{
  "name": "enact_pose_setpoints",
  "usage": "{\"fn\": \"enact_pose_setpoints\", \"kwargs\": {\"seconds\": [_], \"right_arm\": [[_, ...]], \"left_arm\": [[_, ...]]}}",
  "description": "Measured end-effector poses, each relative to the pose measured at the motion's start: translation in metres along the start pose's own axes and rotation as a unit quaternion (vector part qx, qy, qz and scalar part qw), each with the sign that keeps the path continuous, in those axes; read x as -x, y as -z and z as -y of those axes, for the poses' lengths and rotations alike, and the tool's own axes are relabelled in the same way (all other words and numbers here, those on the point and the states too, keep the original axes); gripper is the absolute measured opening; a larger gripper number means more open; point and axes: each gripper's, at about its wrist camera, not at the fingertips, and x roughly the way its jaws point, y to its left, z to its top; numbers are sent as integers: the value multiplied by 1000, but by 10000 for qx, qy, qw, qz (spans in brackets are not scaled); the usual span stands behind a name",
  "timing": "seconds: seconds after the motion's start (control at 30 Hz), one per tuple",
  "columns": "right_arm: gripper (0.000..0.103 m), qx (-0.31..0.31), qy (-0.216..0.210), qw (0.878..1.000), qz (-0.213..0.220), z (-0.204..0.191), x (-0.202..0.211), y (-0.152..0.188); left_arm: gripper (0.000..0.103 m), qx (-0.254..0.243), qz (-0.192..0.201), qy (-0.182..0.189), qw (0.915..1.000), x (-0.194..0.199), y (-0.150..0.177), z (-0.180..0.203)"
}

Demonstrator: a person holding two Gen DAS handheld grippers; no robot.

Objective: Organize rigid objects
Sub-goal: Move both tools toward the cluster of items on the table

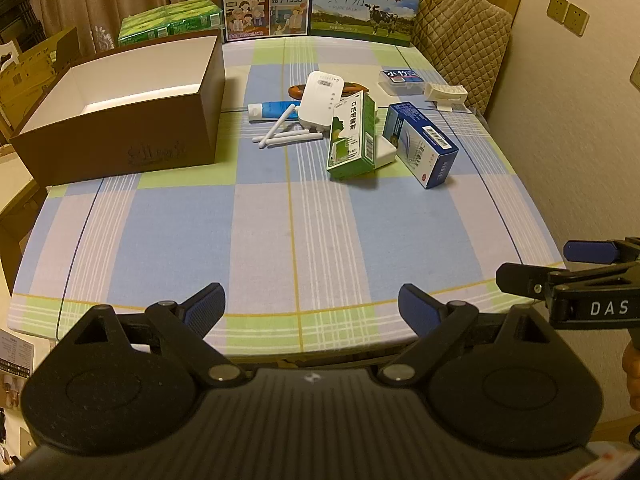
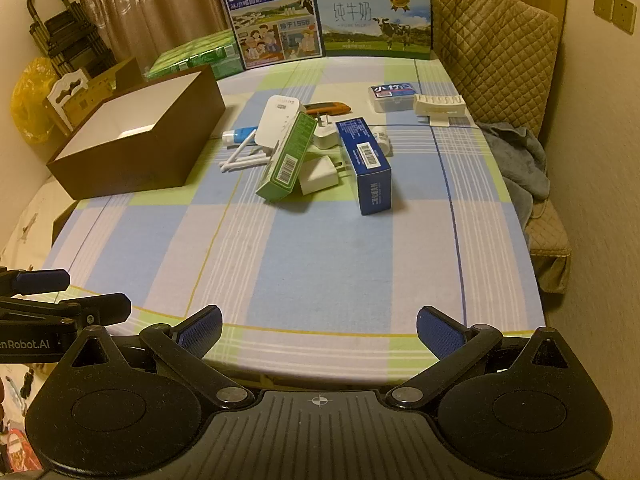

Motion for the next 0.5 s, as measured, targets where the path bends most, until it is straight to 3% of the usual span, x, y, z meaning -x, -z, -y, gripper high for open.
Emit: {"fn": "enact_pose_setpoints", "kwargs": {"seconds": [0.5], "right_arm": [[101,1,6,10000,-3,0,-1,0]], "left_arm": [[92,6,-13,3,10000,-1,0,0]]}}
